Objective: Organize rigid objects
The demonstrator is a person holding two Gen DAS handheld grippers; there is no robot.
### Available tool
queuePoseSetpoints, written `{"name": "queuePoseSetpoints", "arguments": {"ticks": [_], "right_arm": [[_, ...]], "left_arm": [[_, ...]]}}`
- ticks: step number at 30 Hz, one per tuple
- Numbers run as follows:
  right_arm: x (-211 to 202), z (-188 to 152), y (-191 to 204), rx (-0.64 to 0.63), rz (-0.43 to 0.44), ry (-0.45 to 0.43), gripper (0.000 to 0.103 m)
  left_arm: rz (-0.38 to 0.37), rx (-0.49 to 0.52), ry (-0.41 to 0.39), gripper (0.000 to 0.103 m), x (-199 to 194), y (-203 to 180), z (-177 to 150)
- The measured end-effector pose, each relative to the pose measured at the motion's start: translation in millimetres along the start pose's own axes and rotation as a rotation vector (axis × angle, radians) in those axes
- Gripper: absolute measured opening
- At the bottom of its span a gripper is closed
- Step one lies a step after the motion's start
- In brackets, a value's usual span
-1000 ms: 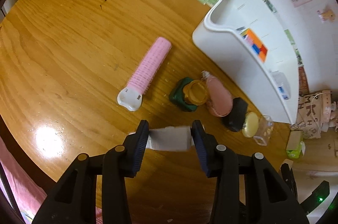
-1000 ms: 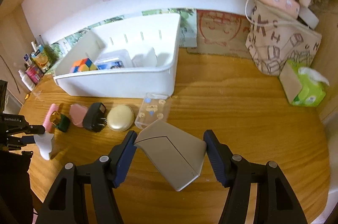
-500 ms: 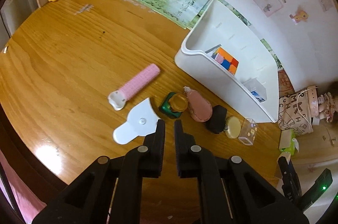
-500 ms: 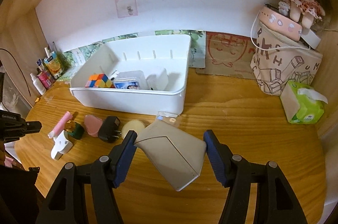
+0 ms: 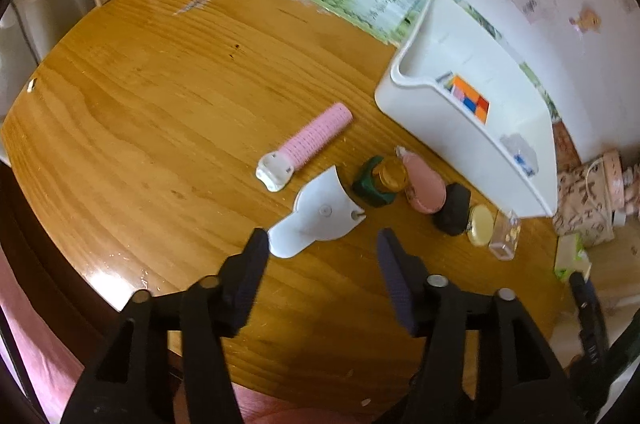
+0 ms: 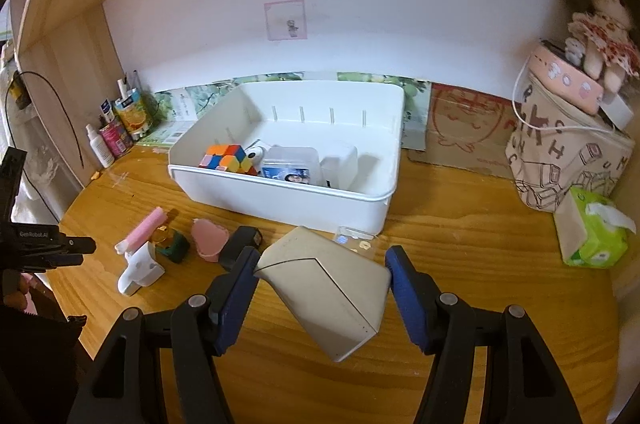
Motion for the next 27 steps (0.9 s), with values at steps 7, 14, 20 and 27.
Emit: {"name": "queuePoseSetpoints", "arguments": {"ticks": [7,14,20,27], "right_arm": [[3,5,-2,0.002,-0.004,0.002,0.065],[9,6,-7,0.011,-0.021,0.019,0.065],[14,8,-7,0.012,-0.028,0.034,0.065],[18,10,-4,-0.003,-0.025,0.047,0.065]], "left_arm": [[0.064,0.099,0.047,0.079,27,-9,-4],[0.069,0.092,0.127,0.079,56,-7,-5],[0.117,0.112,0.182,0.08,76,-4,-4],[0.16,0.128,0.198,0.08,87,-2,6]]}}
Point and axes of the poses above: each gripper's, at about its wrist camera, not at the fingertips, and x roughly the way its jaws point, y to its left, z to its top, the point moved 5 cm from there along x, roughly the way its jaws point, and after that the axes turned 7 degrees about -z, right-handed, at the moved point
